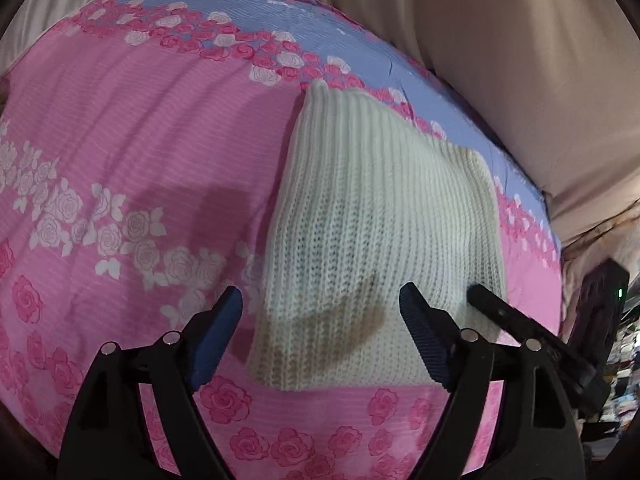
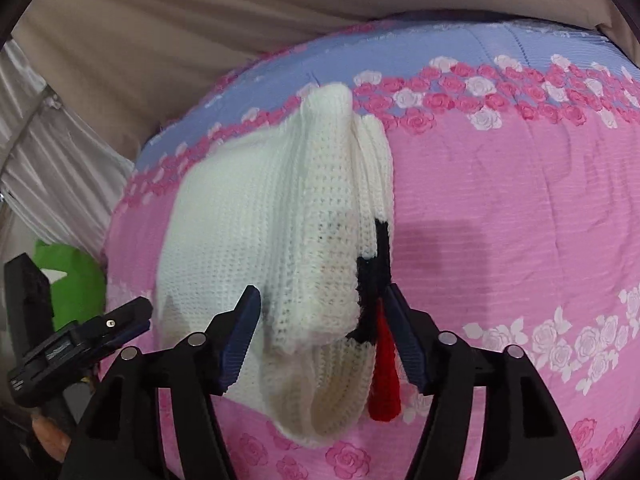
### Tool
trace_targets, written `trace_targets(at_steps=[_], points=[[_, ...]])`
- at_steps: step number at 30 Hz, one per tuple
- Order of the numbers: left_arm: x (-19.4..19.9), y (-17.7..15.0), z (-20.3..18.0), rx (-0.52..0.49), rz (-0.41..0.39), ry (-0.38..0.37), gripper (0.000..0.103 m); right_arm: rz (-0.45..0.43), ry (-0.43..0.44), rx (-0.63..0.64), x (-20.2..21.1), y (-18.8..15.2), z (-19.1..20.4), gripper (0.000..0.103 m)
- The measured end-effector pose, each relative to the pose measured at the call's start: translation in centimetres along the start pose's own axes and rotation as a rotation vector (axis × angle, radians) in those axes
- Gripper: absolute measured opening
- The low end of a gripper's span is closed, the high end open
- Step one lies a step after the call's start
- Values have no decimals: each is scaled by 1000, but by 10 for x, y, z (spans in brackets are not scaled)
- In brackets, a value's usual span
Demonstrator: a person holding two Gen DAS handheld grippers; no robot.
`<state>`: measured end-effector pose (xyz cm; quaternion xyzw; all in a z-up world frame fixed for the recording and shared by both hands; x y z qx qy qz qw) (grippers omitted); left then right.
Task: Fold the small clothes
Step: 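Lower the folded sweater onto the bedspread and open both grippers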
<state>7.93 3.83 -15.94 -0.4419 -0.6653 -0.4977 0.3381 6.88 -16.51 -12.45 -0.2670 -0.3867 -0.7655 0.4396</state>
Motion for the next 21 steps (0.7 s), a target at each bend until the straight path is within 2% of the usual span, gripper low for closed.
trace_targets(at_steps=[1, 2, 4, 6, 7, 8, 9, 10, 12, 14, 15, 16, 17, 18, 20, 21], points=[[-1, -2, -1, -25, 0, 25, 78, 22, -9, -7, -8, -1, -3, 28], [-3, -4, -3, -61, -4, 59, 78, 9, 6, -30, -5, 1, -3, 23], [-6, -6, -5, -115, -4, 123, 78, -78, 120, -60, 21, 12, 10, 22], [-19, -11, -4, -152, 20, 183, 78, -131, 119, -16, 38, 19, 17, 22], [-27, -14, -2, -156, 38, 204, 78, -112, 97, -13, 32, 18, 9, 22], [-35, -19, 2, -158, 64, 222, 78, -51, 68, -39, 16, 13, -5, 23], [-39, -23, 4, -152, 82, 220, 78, 35, 24, -72, -5, 2, -24, 25], [-38, -24, 4, -146, 83, 217, 78, 62, 34, -97, -18, -6, -37, 26], [-26, -21, 2, -149, 68, 201, 74, 26, 83, -142, -10, -6, -43, 31], [-1, -11, -5, -152, 21, 160, 73, -12, 59, -163, 11, 1, -40, 33], [13, -4, -9, -148, -13, 134, 73, -49, 33, -133, 24, 7, -34, 33], [25, 5, -14, -136, -46, 113, 73, -85, -1, -92, 36, 14, -28, 30], [37, 19, -20, -122, -81, 92, 73, -120, -16, -46, 47, 22, -18, 21], [42, 30, -26, -117, -102, 81, 74, -136, -4, -11, 53, 31, -6, 17], [40, 53, -39, -121, -118, 69, 74, -133, 17, 41, 51, 50, 16, 5], [31, 63, -45, -129, -116, 84, 74, -128, 25, 69, 47, 60, 26, 4]])
Point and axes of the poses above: each gripper's, at about its wrist camera, not at the fingertips, and x roughly against the way its jaws point, z to its left, y to its top, the point moved 7 cm from there along -x, roughly the way its jaws point, and after that the axes turned 7 degrees about y, right-handed, at the moved point
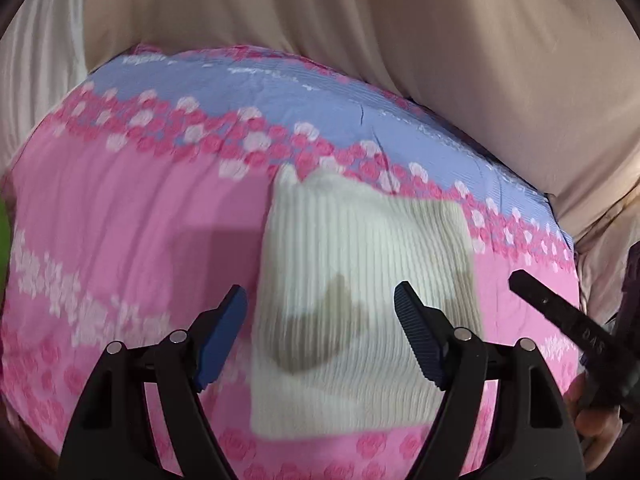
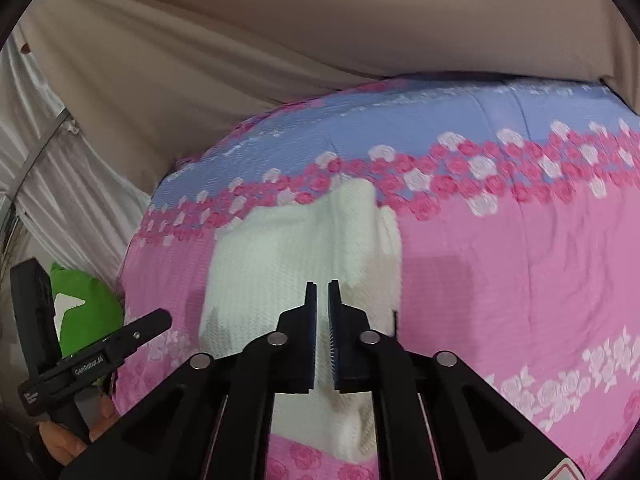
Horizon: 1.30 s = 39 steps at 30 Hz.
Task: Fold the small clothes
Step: 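Lower the folded sweater onto the bedspread and open both grippers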
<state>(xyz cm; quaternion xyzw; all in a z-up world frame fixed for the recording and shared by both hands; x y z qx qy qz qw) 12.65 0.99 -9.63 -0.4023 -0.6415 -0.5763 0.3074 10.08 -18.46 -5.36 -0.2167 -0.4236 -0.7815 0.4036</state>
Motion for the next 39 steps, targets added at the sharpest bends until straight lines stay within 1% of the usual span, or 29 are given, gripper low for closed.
trace_targets(at_steps=[1, 3, 5, 6, 7, 8, 9, 10, 11, 13, 14, 15, 17, 18, 20, 21, 23, 24, 25, 26, 27, 29, 30, 31, 33, 34, 35, 37, 39], points=[[-12, 9, -5, -14, 11, 22, 74, 8, -6, 39, -10, 9, 8, 3], [-44, 20, -14, -52, 44, 69, 73, 38, -47, 100, -30, 21, 13, 3], [-74, 26, -12, -74, 85, 120, 73, 65, -85, 120, -56, 30, 6, 3], [-87, 27, -9, -77, 105, 133, 75, 77, -109, 117, -66, 35, -3, 3], [-102, 27, -6, -77, 132, 128, 76, 86, -152, 110, -77, 39, -17, 3], [-110, 29, -2, -60, 143, 106, 78, 112, -189, 88, -91, 40, -33, 0], [-118, 31, 2, -34, 149, 81, 83, 152, -213, 52, -104, 38, -52, 0], [-122, 32, 5, -13, 158, 62, 85, 140, -192, 25, -110, 38, -65, 0], [-124, 34, 7, 4, 172, 45, 85, 124, -171, 13, -109, 42, -70, 0], [-112, 36, 8, 19, 170, 37, 82, 143, -147, -33, -100, 47, -70, 0], [-98, 35, 8, 5, 145, 38, 77, 126, -135, -30, -87, 49, -64, 0], [-85, 34, 9, -10, 123, 39, 77, 90, -121, -7, -67, 48, -54, 0], [-51, 17, 8, -43, 80, 27, 77, 49, -80, 3, -33, 33, -37, 0], [-41, 8, 8, -60, 76, 26, 77, 47, -43, -1, -16, 14, -28, 0], [-27, -22, 11, -86, 82, 51, 77, 75, -16, 1, -3, -20, -17, 0], [-30, -35, 15, -82, 97, 80, 77, 112, -33, 5, -3, -45, -18, 0], [-49, -64, 24, -67, 146, 143, 79, 181, -74, -18, -19, -82, -30, 0], [-60, -75, 26, -59, 170, 151, 80, 196, -72, -38, -27, -96, -39, 0], [-68, -83, 28, -47, 188, 148, 81, 182, -28, -40, -33, -106, -41, 0], [-71, -88, 29, -37, 184, 152, 81, 172, -14, -35, -35, -108, -40, 0], [-69, -87, 28, -43, 173, 163, 81, 172, -21, -29, -35, -108, -38, 0], [-55, -82, 22, -86, 154, 189, 80, 190, -54, -2, -32, -105, -30, 0], [-46, -79, 19, -101, 139, 191, 79, 182, -73, 7, -26, -102, -26, 0], [-39, -76, 17, -109, 124, 187, 79, 154, -91, 9, -14, -98, -22, 0], [-18, -73, 14, -124, 77, 183, 79, 101, -114, 3, 9, -92, -18, 3], [-11, -74, 12, -136, 60, 185, 80, 81, -131, 6, 20, -91, -16, 9], [-8, -76, 10, -151, 51, 191, 80, 74, -131, 14, 26, -90, -12, 12], [-13, -83, 6, -180, 63, 208, 81, 89, -103, 34, 26, -86, -3, 12], [-25, -90, 9, -213, 79, 268, 81, 114, -98, 68, 11, -81, -1, 12]])
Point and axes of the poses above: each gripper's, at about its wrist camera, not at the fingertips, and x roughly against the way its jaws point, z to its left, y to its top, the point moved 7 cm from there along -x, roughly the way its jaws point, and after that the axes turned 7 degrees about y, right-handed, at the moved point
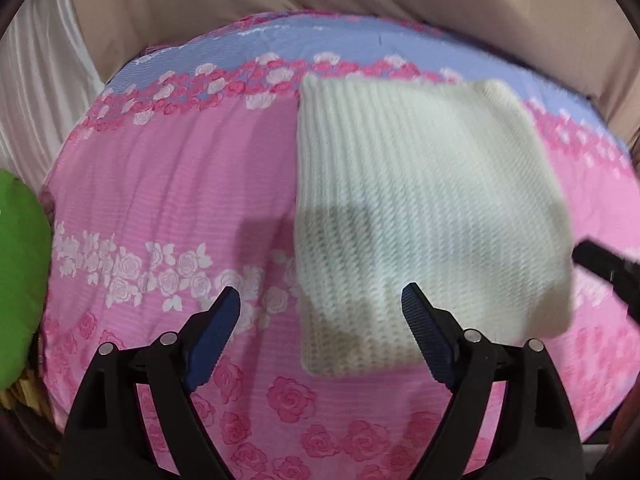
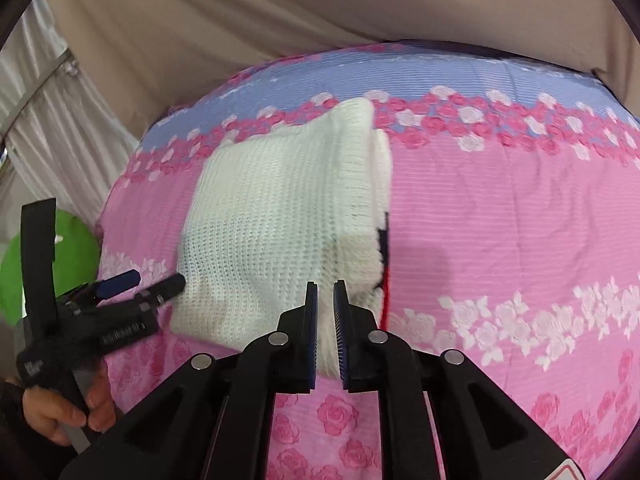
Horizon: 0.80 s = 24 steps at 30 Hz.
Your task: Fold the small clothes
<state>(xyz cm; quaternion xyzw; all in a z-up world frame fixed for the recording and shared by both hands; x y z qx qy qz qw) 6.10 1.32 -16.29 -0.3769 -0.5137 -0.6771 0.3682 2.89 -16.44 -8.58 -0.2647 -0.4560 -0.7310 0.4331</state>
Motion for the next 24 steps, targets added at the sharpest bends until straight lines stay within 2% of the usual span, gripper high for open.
trace_targets(at_steps=[1, 2, 3, 5, 7, 9, 11, 12, 15, 18, 19, 20, 24], points=[[-7, -4, 1, -9, 7, 28, 81, 16, -21, 1, -14, 3, -7, 11], [-18, -11, 4, -10, 18, 50, 81, 41, -57, -9, -28, 3, -18, 0], [-25, -15, 6, -2, 29, 46, 82, 69, -100, -13, -41, 2, -29, 0], [-29, -20, 10, 36, 41, 18, 82, 46, -96, -22, -43, 2, -38, 0], [-25, -17, 12, 46, 43, 7, 80, 39, -79, -70, -27, 2, -36, 0], [-10, -16, 9, 45, 17, -12, 80, 3, -98, -80, -5, -2, -31, 3], [10, -16, 2, 43, -23, -40, 81, -46, -101, -96, 18, -12, -23, 10], [19, -16, -1, 37, -44, -44, 82, -58, -104, -100, 25, -17, -19, 10], [41, -18, -13, 21, -106, -60, 86, -64, -161, -85, 35, -40, -12, 14], [59, -20, -28, -2, -169, -54, 86, -83, -242, -97, 42, -58, -16, 36], [62, -20, -32, -14, -185, -44, 86, -93, -256, -106, 45, -60, -18, 46], [66, -21, -36, -26, -203, -32, 86, -105, -274, -116, 48, -62, -21, 51], [78, -22, -44, -22, -256, -5, 86, -153, -325, -151, 59, -60, -32, 57]])
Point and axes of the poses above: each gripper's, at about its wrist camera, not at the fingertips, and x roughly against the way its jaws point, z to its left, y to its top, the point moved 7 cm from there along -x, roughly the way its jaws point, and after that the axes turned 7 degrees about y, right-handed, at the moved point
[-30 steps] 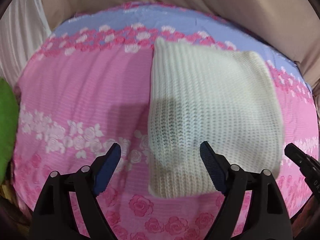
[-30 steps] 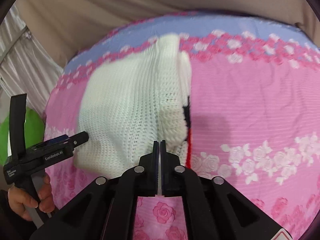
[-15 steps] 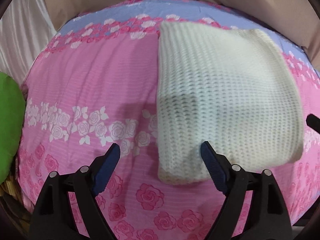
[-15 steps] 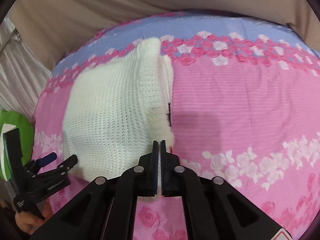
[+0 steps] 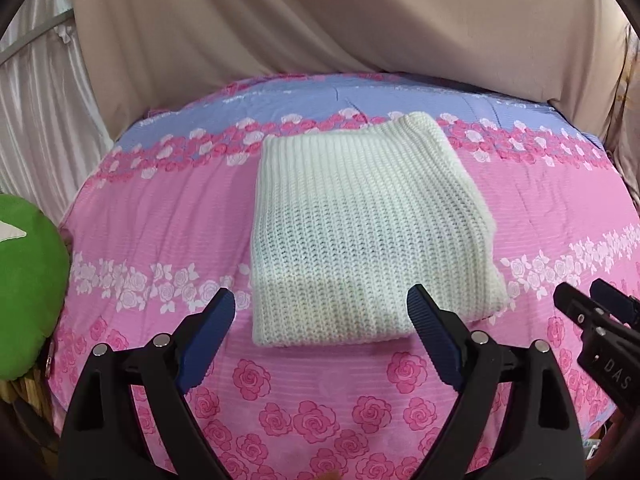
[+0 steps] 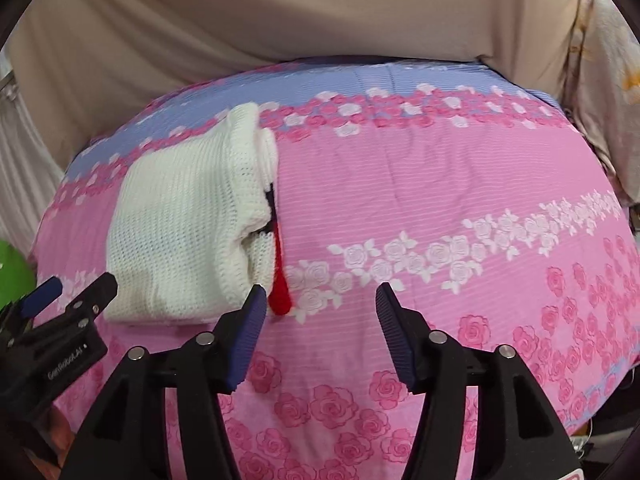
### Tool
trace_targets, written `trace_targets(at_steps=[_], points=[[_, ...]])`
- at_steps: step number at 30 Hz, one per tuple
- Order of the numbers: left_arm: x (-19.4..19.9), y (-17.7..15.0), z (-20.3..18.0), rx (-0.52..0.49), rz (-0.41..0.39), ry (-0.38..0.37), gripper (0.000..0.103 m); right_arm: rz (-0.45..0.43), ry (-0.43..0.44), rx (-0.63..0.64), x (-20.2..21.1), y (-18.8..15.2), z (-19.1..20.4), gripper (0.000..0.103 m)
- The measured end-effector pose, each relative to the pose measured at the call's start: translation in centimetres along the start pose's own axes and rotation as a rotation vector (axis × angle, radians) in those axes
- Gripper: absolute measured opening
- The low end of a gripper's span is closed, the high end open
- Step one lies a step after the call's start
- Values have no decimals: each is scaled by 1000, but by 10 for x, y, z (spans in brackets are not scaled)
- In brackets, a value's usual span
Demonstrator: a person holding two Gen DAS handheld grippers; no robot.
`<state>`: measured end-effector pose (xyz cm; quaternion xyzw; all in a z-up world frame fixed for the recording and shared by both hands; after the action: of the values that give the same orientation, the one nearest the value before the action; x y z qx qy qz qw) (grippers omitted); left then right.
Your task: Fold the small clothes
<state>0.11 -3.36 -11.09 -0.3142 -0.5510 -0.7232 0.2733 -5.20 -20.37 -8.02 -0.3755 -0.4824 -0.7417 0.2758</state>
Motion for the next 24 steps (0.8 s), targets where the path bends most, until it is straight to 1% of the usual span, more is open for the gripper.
trace_targets(at_steps=[4, 11, 16, 21, 24], points=[[-1, -3, 0, -1, 0, 6, 85, 12, 6, 28, -1, -5, 6, 58], [-3, -15, 4, 4, 11, 37, 85, -4, 2, 105, 3, -11, 27, 62], [-4, -19, 7, 14, 23, 37, 85, 1, 11, 131, 3, -15, 39, 62], [0, -19, 7, 9, 11, 46, 85, -1, 17, 150, 3, -16, 48, 62], [0, -20, 10, 19, 17, 47, 85, -7, 11, 157, 4, -17, 52, 62]])
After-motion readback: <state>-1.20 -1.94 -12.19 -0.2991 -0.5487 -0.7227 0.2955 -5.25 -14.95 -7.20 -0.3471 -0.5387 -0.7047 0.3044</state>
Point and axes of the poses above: each gripper's, at about its wrist camera, not at the fingertips, and x roughly against the way its jaws point, z to its left, y to its top, the point moved 7 cm from there along -x, roughly the way its jaws point, and after that the axes turned 7 degrees about y, right-handed, at the moved point
